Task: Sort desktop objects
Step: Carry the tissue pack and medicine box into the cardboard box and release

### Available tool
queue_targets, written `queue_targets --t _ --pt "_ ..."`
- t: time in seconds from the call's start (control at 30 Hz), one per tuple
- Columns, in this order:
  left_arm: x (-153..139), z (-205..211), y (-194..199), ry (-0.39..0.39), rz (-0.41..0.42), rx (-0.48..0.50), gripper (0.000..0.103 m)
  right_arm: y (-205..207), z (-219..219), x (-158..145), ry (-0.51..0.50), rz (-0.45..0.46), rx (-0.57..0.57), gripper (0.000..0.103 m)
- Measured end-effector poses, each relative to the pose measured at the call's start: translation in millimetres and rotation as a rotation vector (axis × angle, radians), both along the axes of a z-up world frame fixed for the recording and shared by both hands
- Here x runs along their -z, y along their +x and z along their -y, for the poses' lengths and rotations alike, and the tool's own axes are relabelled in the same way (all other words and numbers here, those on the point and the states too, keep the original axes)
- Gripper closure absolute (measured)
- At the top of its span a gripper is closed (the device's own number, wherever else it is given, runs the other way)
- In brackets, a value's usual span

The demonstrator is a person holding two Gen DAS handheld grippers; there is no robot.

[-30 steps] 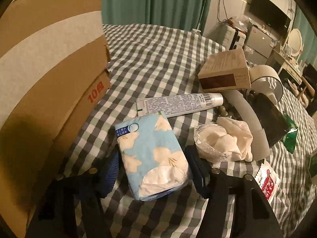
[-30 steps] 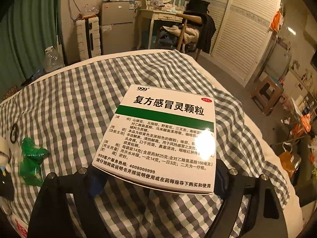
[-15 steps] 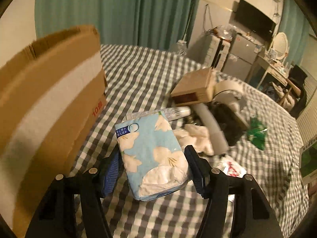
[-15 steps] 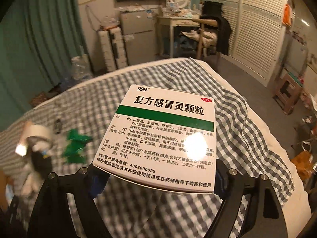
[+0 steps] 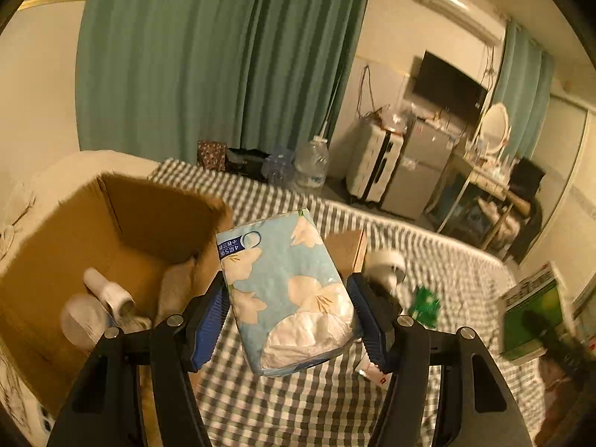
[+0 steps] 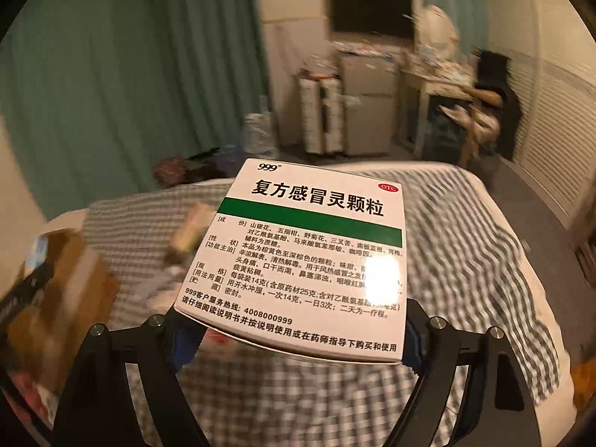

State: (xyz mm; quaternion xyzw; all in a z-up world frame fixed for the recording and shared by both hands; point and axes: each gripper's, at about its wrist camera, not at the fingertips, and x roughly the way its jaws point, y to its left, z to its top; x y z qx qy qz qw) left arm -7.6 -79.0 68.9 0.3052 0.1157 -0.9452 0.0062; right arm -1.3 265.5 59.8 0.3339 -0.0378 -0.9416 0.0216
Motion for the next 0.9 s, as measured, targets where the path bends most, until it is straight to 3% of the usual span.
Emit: queue_targets --t 0.13,0.3,0.47,0.53,0.63,0.7,0.77,0.8,0.87,0.9 --pt "-29.2 38.6 -1.7 -0.017 -0.015 0.010 0.038 3.0 65.1 -19.1 0.014 -0.035 -0.139 0.020" --pt "-31.6 85.8 6.7 -0.090 -0.033 -0.048 0.038 -4.9 151.5 -33.3 -0.055 -0.044 -0.330 0.020" --pt "-8.0 136.3 13.4 -0.084 -0.017 -0.146 0.038 -24.1 237.0 -30.2 -0.116 -0.019 -0.485 0.020" --pt "4.8 156.1 10.2 -0.037 0.012 -0.185 0.038 -31.8 264.2 -24.8 -0.133 -0.006 -0.528 0.020" --pt "24.2 170.4 0.6 -0.033 0.064 -0.219 0.038 -43.5 295.1 -10.0 -0.138 0.033 -0.556 0.020" --pt "33.2 177.7 -0.3 0.037 0.077 -0.210 0.038 -50.3 309.0 -1.0 -0.150 0.062 -0.573 0.020" --pt "36.1 185.6 4.4 0.065 0.079 -0.210 0.035 -58.5 319.4 8.0 -0.149 0.077 -0.577 0.020" --pt "36.3 185.4 4.0 0.040 0.081 -0.219 0.033 -62.1 319.8 11.0 -0.144 0.082 -0.580 0.019" --pt "37.3 182.0 2.0 0.011 0.084 -0.231 0.013 -70.2 327.4 16.4 -0.136 0.095 -0.574 0.018" --pt "38.1 182.2 1.9 0.024 0.083 -0.226 0.008 -71.5 328.7 18.0 -0.136 0.101 -0.563 0.013"
